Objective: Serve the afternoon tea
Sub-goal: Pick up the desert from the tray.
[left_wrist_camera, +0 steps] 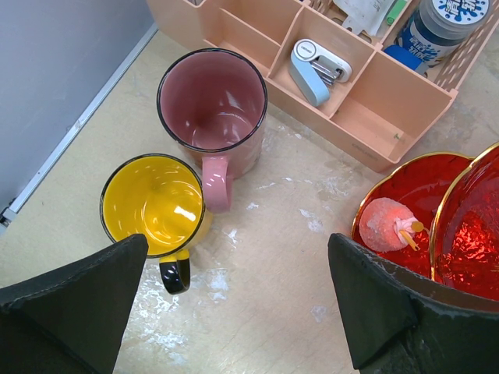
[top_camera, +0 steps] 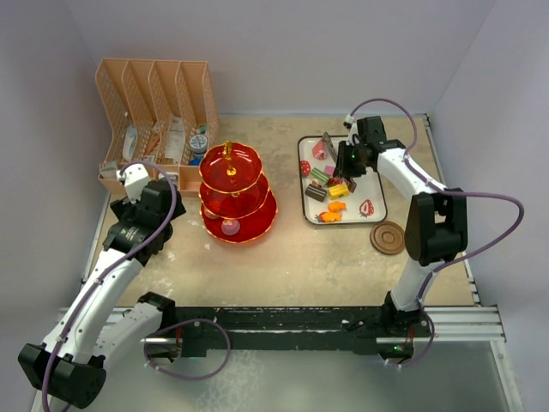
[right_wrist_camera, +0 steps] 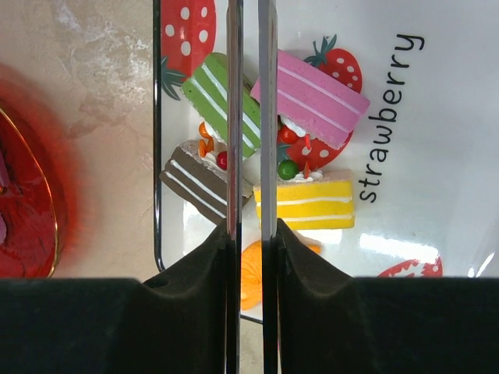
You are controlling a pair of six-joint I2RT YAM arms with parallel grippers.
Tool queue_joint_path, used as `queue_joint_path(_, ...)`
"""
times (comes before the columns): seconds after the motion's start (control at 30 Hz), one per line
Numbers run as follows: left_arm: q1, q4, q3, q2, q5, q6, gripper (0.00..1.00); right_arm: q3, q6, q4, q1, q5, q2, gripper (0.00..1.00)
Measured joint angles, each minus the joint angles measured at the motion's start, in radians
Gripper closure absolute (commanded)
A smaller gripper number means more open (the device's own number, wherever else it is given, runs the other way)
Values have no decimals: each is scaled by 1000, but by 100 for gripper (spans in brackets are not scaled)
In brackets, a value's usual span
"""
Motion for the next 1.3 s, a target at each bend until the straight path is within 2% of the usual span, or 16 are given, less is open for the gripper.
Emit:
queue_joint_path(0.1, 0, 0, 0, 0, 0, 0, 5, 0, -5, 0, 0, -1, 0, 66)
queue_joint_path(0.97, 0, 0, 0, 0, 7, 0, 5, -13, -13, 0, 4, -7, 0, 64)
queue_joint_path(1.03, 0, 0, 0, 0, 7, 0, 5, -13, -12, 0, 6, -11, 0, 65)
queue_joint_path(1.3, 0, 0, 0, -1, 7, 0, 5, -17, -11, 8, 11, -13, 3, 80)
